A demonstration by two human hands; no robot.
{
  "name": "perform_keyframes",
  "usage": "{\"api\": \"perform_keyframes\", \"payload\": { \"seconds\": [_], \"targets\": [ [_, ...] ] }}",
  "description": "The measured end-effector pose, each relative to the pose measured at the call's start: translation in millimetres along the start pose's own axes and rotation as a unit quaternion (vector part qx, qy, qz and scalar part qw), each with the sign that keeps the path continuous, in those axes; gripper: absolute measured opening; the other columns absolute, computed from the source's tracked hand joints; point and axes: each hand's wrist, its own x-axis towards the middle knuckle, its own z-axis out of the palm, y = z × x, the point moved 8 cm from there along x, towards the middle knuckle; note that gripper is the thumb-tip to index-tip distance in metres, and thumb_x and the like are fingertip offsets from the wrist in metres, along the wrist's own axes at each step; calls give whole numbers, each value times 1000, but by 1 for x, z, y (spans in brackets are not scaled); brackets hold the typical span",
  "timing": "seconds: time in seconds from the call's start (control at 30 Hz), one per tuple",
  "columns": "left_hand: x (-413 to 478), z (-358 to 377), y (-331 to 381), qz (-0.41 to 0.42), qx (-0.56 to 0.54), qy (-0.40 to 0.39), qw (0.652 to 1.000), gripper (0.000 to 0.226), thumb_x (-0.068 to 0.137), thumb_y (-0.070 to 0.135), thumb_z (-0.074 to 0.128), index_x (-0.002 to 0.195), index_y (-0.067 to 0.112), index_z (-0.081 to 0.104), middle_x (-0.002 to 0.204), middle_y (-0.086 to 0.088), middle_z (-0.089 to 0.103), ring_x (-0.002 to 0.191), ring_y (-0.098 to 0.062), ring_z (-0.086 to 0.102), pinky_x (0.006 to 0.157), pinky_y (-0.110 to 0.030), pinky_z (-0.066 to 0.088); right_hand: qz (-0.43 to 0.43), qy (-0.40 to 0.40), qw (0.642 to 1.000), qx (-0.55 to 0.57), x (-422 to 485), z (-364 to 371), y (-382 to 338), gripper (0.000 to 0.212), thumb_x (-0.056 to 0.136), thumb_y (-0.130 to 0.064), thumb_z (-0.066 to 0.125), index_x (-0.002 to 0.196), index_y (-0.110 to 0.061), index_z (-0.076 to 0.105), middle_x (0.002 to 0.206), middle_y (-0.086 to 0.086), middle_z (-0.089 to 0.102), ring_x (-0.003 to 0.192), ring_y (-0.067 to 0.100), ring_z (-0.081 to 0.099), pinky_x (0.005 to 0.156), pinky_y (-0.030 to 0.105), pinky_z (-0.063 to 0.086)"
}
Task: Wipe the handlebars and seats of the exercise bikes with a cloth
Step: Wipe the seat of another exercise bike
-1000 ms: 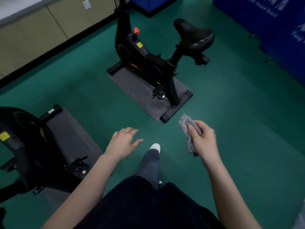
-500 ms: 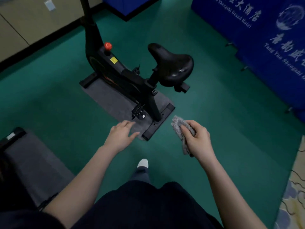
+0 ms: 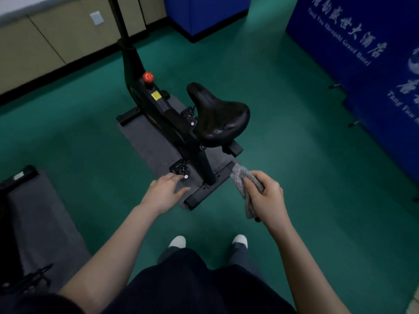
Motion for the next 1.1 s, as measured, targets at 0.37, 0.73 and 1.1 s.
{"api": "perform_keyframes", "payload": {
  "seconds": [0.37, 0.73, 1.1],
  "targets": [
    [15, 15, 82, -80, -75, 56, 992, 58, 95, 50, 45, 142, 18, 40, 144, 0, 43, 133, -19, 38, 109, -38, 32, -15, -44, 999, -25, 76, -102, 36, 24, 91, -17, 60, 75, -35, 61, 62, -14, 61, 56, -4, 53, 49, 11, 40],
    [66, 18, 50, -168, -143, 41, 975, 58, 94, 51, 45, 143, 20, 38, 146, -1, 41, 135, -19, 37, 111, -37, 30, -38, -126, 989, -70, 178, -60, 22, 19, 91, -15, 61, 80, -31, 63, 62, -14, 63, 57, -7, 55, 50, 6, 38],
    [121, -27, 6, -226, -257, 116, 932, 59, 89, 37, 62, 142, 20, 42, 139, -1, 48, 129, -19, 43, 108, -35, 34, -103, -195, 969, -111, 273, 14, -34, 11, 92, -15, 60, 92, -23, 67, 79, -16, 66, 76, -7, 59, 66, 7, 41]
  ]
}}
